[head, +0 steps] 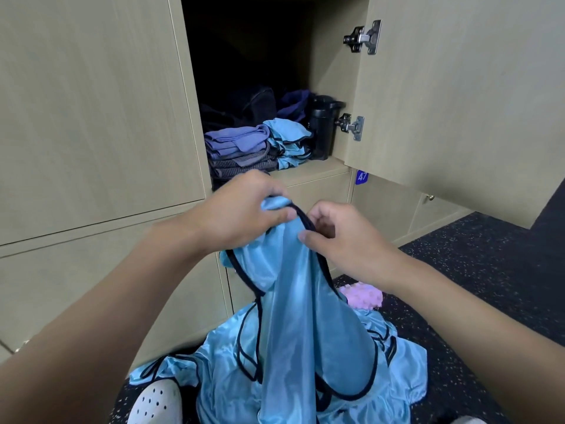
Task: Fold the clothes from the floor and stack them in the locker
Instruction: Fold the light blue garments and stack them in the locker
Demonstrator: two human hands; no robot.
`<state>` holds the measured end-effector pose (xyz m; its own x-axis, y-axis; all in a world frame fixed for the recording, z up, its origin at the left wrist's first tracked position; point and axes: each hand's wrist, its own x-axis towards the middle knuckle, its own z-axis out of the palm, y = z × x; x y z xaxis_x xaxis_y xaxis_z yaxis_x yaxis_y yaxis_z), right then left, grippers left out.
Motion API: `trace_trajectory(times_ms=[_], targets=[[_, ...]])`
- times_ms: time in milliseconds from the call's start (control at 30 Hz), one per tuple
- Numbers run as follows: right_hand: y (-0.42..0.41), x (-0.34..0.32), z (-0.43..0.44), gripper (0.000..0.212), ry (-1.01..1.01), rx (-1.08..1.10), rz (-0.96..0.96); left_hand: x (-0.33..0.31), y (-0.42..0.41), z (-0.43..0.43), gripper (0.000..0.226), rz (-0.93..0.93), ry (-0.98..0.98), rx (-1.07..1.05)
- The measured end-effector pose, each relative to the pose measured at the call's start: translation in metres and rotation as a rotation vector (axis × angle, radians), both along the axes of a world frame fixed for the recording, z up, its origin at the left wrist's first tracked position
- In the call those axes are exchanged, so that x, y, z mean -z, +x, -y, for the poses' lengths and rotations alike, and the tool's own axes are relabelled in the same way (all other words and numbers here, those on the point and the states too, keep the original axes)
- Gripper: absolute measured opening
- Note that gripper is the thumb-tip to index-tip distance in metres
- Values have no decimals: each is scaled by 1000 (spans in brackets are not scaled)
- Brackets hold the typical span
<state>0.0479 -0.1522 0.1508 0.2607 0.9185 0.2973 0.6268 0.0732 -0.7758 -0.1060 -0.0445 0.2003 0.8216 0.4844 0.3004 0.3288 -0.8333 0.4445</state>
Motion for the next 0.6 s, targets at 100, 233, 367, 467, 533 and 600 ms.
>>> trace_trajectory(times_ms=[100,233,367,467,533,600], targets=[[3,1,0,18,-15,79,19,-9,-4,-4,15,169,92,-110],[10,-1,4,25,-61,116,51,-18,-14,-11,17,306,107,-254],[10,-5,5,25,-30,125,70,-15,-19,-20,11,280,139,-336],[8,-12,7,19,40,64,39,-10,-15,-13,31,167,71,-186],[5,-15,7,16,46,18,33,-3,-7,-2,50,82,-10,-15],[3,-18,8,13,51,-2,27,6,1,6,42,2,-60,117]])
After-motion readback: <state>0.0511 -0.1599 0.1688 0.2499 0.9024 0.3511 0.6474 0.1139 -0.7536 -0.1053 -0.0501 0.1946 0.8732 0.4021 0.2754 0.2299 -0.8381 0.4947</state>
